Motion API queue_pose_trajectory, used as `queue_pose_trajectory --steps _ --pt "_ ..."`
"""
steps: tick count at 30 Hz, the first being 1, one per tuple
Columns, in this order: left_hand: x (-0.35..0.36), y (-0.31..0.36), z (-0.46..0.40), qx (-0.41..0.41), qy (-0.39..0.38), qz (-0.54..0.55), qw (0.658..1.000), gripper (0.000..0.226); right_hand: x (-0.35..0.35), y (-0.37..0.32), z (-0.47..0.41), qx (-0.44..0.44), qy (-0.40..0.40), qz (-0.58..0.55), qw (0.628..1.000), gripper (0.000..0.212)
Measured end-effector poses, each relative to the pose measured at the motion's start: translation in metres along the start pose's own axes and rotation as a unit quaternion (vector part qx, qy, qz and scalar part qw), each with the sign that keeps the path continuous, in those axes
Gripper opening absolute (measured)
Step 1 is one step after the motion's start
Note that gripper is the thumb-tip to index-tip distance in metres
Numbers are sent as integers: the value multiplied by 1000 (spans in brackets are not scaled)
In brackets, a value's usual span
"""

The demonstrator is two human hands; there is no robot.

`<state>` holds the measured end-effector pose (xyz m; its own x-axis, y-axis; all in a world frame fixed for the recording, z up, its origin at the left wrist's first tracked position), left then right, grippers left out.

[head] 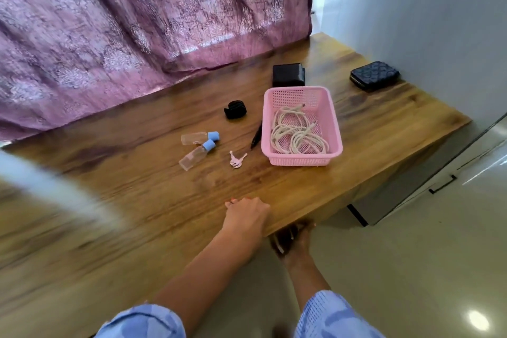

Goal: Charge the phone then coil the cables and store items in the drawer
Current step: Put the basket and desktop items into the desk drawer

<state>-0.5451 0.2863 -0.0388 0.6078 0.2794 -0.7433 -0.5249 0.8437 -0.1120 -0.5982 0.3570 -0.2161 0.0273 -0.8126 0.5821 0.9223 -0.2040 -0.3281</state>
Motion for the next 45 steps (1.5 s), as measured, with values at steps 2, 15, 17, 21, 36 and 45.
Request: queue_pose_trajectory --steps 2,15,17,21,36,45 --pt "-1 0 1 6 7 -8 1000 38 -1 0 -4 2 2 3 1000 76" --pt "54 2 47 -12 40 83 996 93 -50 -1 31 8 0 64 998 68" --pt "70 15 65 12 77 81 994 89 -71 -4 53 14 6 110 994 71" --pt "96 50 96 83 124 99 984 64 -88 -20 106 -31 18 205 978 72" --pt "144 111 163 166 21 155 974 26 -117 -38 248 -255 141 541 789 103" --pt "143 136 163 208 -77 150 963 33 -121 -59 251 -124 176 831 513 62"
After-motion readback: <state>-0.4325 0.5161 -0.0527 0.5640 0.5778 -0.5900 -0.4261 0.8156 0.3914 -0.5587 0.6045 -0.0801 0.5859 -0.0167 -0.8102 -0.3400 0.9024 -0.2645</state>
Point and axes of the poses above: each hand's wrist, its own z-axis away from the middle knuckle, its own x-axis out of the palm, y = z × x, the point moved 4 cm from there along -z, towards the middle knuckle, and after that the axes turned 11 degrees about -y, right-handed, at the moved point
